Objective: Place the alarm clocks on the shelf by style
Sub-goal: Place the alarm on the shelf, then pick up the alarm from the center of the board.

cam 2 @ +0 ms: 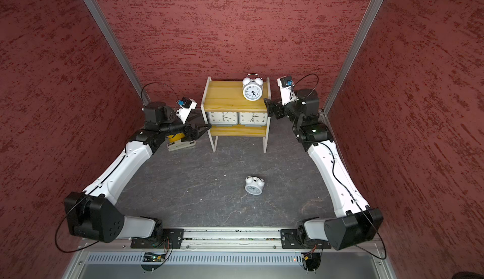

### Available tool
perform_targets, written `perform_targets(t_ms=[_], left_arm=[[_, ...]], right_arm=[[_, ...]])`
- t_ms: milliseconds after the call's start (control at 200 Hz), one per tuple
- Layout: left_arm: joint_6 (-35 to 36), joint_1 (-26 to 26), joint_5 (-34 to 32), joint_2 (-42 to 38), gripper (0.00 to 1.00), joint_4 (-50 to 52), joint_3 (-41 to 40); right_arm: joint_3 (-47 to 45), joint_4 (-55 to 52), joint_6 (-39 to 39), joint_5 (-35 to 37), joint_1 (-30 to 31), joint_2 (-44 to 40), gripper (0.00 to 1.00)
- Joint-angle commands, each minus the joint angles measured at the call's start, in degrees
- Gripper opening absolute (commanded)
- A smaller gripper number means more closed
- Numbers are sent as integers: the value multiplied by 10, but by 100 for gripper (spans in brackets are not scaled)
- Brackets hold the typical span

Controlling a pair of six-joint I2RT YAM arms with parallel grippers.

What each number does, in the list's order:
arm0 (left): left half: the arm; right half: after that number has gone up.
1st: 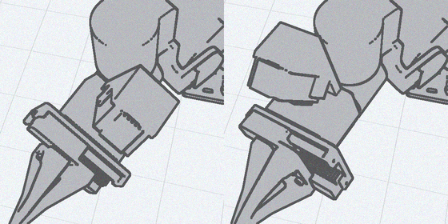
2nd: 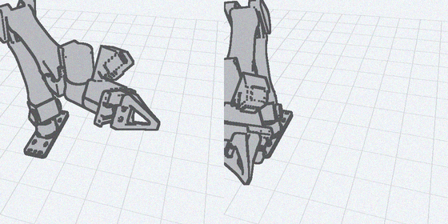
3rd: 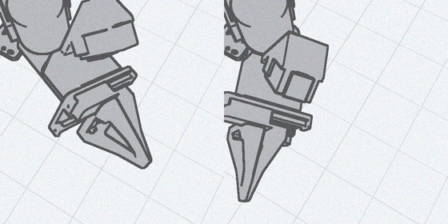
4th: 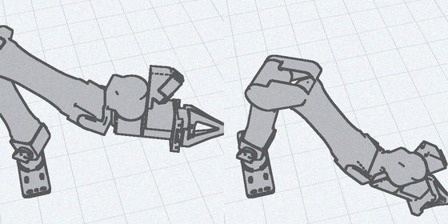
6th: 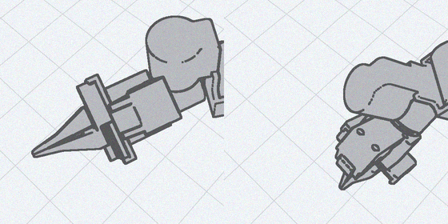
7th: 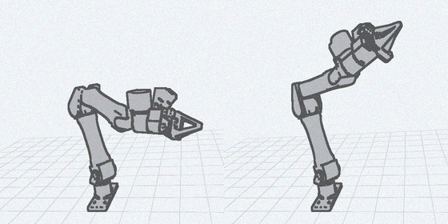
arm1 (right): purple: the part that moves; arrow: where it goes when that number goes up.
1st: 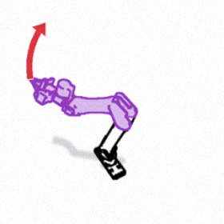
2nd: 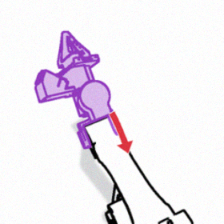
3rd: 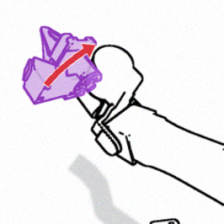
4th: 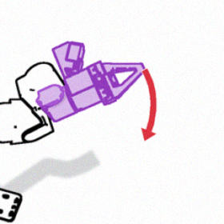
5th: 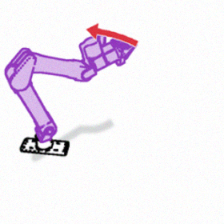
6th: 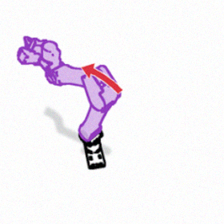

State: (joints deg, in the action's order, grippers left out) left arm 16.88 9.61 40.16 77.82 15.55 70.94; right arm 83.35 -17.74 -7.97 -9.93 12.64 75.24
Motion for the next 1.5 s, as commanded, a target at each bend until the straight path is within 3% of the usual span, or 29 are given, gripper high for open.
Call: perform_targets(t_ms=[0, 155, 386, 556, 772, 847, 987, 1097, 1493], left_arm=[[38, 3, -50, -43, 99, 41, -17], [52, 32, -52, -104, 98, 70, -58], [58, 149, -83, -118, 91, 91, -94], [73, 231, -67, -71, 78, 59, -113], [115, 312, -28, 22, 76, 40, -98], [121, 326, -20, 54, 73, 27, -90], [128, 333, 6, 114, 52, 32, -58], [139, 336, 14, 152, 44, 46, -36], [167, 353, 21, 219, 47, 74, 8]], right_arm=[[-44, 21, 20, 13, -2, -37, 95], [-140, 49, 49, -5, -2, -93, 95], [-295, 126, 83, 3, -2, -177, 96], [-363, 132, 88, 13, -2, -219, 96], [-414, 135, 91, 10, -2, -256, 96], [-419, 133, 92, 10, -2, -259, 96], [-419, 130, 95, 4, -3, -254, 96], [-416, 125, 94, 1, -2, -249, 97], [-417, 128, 88, 3, -2, -241, 97]])
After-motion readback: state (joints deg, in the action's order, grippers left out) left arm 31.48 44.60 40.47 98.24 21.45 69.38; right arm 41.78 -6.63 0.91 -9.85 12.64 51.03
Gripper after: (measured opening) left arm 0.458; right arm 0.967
